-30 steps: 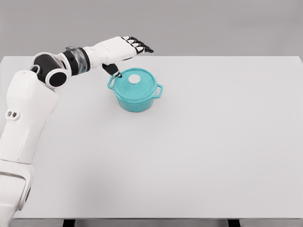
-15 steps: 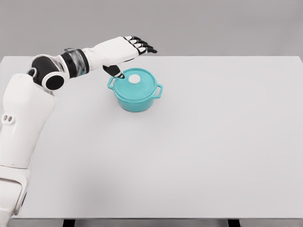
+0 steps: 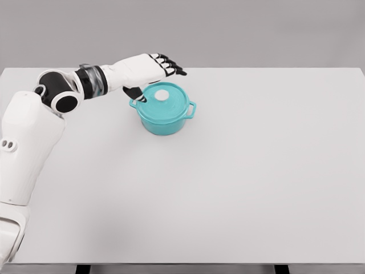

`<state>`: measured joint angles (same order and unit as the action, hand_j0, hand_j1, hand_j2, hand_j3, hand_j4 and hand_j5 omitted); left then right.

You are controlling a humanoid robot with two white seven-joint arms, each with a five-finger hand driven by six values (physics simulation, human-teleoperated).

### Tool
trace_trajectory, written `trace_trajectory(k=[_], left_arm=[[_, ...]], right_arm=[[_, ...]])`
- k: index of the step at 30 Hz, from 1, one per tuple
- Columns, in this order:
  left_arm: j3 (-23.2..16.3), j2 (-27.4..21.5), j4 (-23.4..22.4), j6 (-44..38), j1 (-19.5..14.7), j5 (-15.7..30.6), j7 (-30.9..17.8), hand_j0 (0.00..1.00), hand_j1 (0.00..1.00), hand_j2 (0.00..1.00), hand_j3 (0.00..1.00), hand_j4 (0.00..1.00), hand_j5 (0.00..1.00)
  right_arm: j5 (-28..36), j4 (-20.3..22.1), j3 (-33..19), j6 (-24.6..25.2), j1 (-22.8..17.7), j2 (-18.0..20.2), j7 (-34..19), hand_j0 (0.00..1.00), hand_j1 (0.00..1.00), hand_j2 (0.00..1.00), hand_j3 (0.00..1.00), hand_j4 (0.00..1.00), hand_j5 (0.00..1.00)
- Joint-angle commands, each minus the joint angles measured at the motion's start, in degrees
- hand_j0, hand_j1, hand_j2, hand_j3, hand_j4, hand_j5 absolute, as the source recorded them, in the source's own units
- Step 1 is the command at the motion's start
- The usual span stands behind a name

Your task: Open the lid of the pot with left arm

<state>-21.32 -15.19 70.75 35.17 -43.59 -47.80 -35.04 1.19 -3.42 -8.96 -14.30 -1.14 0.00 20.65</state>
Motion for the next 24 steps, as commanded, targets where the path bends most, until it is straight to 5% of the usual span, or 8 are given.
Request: trace_trajectory(k=[1, 24], left_arm=[[-0.65, -0.10, -0.26, -0.17, 0.00, 0.25, 0.04, 1.00, 1.00, 1.00, 1.00, 1.00, 1.00], [-2.06, 0.07, -0.70, -0.17, -0.35, -0.10, 0.04, 0.95, 0.95, 0.95, 0.95, 0.95, 0.95]], right_arm=[[0.04, 0.00, -0.01, -0.03, 0.00, 0.00, 0.00, 1.00, 1.00, 1.00, 1.00, 1.00, 1.00], [0.04, 0.00, -0.01, -0.03, 0.00, 0.00, 0.00, 1.00, 1.00, 1.00, 1.00, 1.00, 1.00]])
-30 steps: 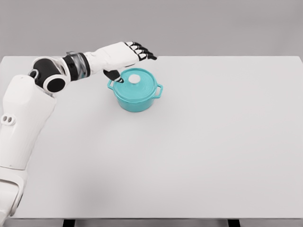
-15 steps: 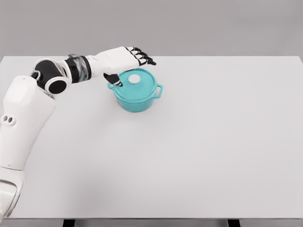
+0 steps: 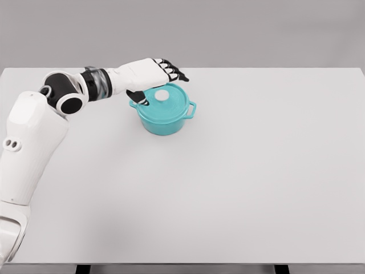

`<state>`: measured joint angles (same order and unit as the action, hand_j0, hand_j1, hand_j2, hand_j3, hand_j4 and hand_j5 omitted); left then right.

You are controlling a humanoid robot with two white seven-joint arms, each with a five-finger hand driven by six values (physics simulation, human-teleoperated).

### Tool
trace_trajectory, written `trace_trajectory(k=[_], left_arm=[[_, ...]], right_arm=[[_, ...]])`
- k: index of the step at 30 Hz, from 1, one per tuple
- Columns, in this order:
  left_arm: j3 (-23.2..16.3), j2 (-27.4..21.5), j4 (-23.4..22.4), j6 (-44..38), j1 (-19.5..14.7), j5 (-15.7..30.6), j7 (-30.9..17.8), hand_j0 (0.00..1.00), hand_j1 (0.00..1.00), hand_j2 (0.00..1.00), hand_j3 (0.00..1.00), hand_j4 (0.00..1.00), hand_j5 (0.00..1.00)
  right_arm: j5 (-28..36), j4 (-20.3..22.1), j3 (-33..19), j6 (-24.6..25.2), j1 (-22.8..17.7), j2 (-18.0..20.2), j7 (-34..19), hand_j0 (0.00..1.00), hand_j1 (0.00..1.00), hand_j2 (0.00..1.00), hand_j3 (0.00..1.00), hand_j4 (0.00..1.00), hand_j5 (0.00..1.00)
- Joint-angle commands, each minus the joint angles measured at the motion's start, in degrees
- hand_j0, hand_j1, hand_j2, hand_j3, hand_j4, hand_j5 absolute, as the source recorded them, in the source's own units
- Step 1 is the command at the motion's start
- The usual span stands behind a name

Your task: Open the lid of the pot with left arm

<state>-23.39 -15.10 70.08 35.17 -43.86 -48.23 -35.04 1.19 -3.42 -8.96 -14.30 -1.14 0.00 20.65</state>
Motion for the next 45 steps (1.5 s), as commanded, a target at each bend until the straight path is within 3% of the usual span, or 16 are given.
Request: trace_trajectory(k=[1, 10, 45], left_arm=[[0.01, -0.10, -0.04, -0.17, 0.00, 0.33, 0.04, 0.94, 0.94, 0.94, 0.94, 0.94, 0.94], [0.01, -0.02, -1.09, -0.17, -0.35, 0.41, 0.04, 0.86, 0.86, 0.86, 0.86, 0.86, 0.86], [-0.78, 0.51, -1.27, -0.17, -0.09, 0.50, 0.04, 0.78, 0.78, 0.78, 0.78, 0.78, 0.78]], right_arm=[[0.04, -0.01, -0.01, -0.03, 0.00, 0.00, 0.00, 1.00, 1.00, 1.00, 1.00, 1.00, 1.00], [0.04, -0.01, -0.01, -0.03, 0.00, 0.00, 0.00, 1.00, 1.00, 1.00, 1.00, 1.00, 1.00], [0.04, -0.01, -0.01, -0.03, 0.00, 0.00, 0.00, 1.00, 1.00, 1.00, 1.00, 1.00, 1.00]])
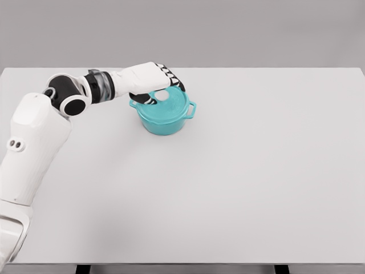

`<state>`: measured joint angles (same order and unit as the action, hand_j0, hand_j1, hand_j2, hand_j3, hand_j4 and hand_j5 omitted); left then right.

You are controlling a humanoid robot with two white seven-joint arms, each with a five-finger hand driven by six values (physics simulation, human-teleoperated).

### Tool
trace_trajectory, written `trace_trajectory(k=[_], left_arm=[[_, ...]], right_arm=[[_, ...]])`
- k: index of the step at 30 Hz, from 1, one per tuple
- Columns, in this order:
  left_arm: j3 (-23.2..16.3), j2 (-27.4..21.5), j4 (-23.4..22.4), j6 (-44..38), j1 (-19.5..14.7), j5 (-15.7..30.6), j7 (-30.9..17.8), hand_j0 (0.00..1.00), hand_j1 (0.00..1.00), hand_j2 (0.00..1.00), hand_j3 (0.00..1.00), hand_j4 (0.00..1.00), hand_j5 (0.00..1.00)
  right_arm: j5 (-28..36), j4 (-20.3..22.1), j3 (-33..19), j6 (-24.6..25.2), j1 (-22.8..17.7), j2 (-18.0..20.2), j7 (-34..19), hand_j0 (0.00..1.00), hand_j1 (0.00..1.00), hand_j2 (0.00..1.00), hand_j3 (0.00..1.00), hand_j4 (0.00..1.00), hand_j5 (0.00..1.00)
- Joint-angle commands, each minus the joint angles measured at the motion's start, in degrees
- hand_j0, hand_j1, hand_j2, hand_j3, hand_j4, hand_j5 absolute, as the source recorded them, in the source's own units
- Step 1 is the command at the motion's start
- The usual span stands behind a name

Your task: Open the lid of the pot with left arm

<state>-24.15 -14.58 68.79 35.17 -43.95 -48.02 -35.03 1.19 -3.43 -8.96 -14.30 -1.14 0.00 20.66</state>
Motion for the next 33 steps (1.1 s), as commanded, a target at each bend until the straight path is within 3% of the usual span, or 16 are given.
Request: trace_trajectory(k=[1, 33], left_arm=[[-0.11, -0.01, 0.03, -0.17, 0.00, 0.30, 0.03, 0.78, 0.78, 0.78, 0.78, 0.78, 0.78], [-0.02, -0.19, 0.03, -0.17, 0.53, 0.39, 0.03, 0.71, 0.71, 0.71, 0.71, 0.71, 0.71]], right_arm=[[0.04, 0.00, -0.01, -0.03, 0.00, 0.00, -0.01, 1.00, 1.00, 1.00, 1.00, 1.00, 1.00], [0.04, 0.00, -0.01, -0.03, 0.00, 0.00, -0.01, 1.00, 1.00, 1.00, 1.00, 1.00, 1.00]])
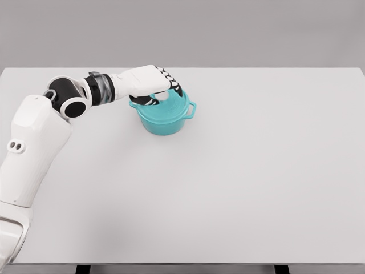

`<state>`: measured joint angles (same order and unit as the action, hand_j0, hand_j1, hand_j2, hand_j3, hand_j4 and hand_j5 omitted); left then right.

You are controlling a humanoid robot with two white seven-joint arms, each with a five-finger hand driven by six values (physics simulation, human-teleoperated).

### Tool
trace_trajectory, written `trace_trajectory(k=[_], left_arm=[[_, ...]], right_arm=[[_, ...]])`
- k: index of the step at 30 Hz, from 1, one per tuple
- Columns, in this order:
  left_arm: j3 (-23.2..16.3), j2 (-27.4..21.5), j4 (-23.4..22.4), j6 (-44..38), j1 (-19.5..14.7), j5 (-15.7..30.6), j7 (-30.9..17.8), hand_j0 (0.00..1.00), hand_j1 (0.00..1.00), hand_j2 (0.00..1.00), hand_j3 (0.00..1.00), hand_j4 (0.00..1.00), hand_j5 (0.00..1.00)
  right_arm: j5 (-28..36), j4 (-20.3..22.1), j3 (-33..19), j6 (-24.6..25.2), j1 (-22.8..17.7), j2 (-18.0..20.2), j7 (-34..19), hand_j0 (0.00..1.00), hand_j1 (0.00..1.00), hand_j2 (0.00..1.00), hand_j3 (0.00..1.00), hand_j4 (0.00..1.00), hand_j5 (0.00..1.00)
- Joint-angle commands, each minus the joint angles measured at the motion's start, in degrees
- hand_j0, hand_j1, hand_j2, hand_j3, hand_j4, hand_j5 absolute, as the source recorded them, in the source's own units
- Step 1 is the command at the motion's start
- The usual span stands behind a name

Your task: Open the lid of the pot with left arm

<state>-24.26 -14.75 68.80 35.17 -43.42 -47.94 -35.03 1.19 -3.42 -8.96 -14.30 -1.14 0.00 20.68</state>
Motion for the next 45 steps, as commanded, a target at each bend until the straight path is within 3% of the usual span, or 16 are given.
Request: trace_trajectory(k=[1, 31, 45], left_arm=[[0.09, -0.01, 0.02, -0.17, 0.00, 0.30, 0.03, 0.71, 0.71, 0.71, 0.71, 0.71, 0.71], [-0.35, -0.19, 0.02, -0.17, 0.97, 0.21, 0.03, 0.70, 0.70, 0.70, 0.70, 0.70, 0.70], [-0.26, -0.19, 0.02, -0.17, 0.97, 0.39, 0.03, 0.63, 0.63, 0.63, 0.63, 0.63, 0.63]], right_arm=[[0.04, 0.00, -0.01, -0.03, 0.00, 0.00, -0.03, 1.00, 1.00, 1.00, 1.00, 1.00, 1.00], [0.04, 0.00, -0.01, -0.03, 0.00, 0.00, -0.03, 1.00, 1.00, 1.00, 1.00, 1.00, 1.00], [0.04, 0.00, -0.01, -0.03, 0.00, 0.00, 0.06, 1.00, 1.00, 1.00, 1.00, 1.00, 1.00]])
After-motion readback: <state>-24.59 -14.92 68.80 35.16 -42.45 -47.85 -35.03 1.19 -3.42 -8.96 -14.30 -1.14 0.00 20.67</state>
